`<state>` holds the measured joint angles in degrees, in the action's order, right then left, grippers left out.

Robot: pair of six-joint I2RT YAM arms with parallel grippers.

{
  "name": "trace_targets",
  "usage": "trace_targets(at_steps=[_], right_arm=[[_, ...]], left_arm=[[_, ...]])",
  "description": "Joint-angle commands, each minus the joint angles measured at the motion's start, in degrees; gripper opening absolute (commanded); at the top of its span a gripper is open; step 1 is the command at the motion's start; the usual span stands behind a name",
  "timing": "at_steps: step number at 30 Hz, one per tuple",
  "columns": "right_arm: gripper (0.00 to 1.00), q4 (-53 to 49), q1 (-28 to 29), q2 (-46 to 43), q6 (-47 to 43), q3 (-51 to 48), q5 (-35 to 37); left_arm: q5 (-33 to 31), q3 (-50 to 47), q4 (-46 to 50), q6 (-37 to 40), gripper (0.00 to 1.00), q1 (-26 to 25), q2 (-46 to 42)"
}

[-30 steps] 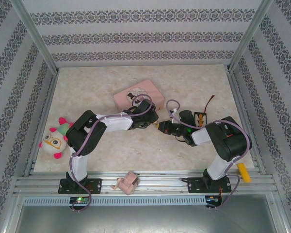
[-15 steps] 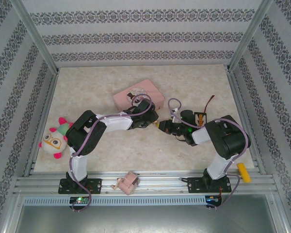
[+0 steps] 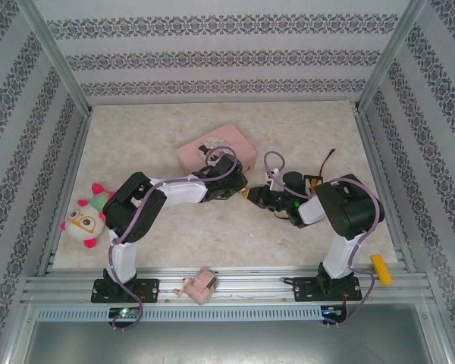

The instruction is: Unlock the padlock with the key

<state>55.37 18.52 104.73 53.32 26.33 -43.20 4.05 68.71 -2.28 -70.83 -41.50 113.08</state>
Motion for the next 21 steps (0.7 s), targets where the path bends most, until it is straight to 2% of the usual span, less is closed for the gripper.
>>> trace_targets(at_steps=[1,13,17,21], right_arm=[[0.00,8.6,-0.9,0.6,1.2,2.9,2.5],[0.00,9.0,-0.8,0.2,3.2,5.0,4.9],[0.05,7.3,-0.6,-0.6,2.8,5.6,6.5],[0.15,6.9,-0.7,-0.3,2.6,4.9,6.5]], left_arm=[[3.9,-1.7,1.0,-1.5,0.05,-0.4,-0.7],[4.2,-2.0,0.3,-1.6,0.05,-0.5,-0.5],[4.4,-2.3,-0.1,-2.0,0.05,-0.5,-0.3],[3.8,-2.4,-0.1,-2.0,0.05,-0.5,-0.8]])
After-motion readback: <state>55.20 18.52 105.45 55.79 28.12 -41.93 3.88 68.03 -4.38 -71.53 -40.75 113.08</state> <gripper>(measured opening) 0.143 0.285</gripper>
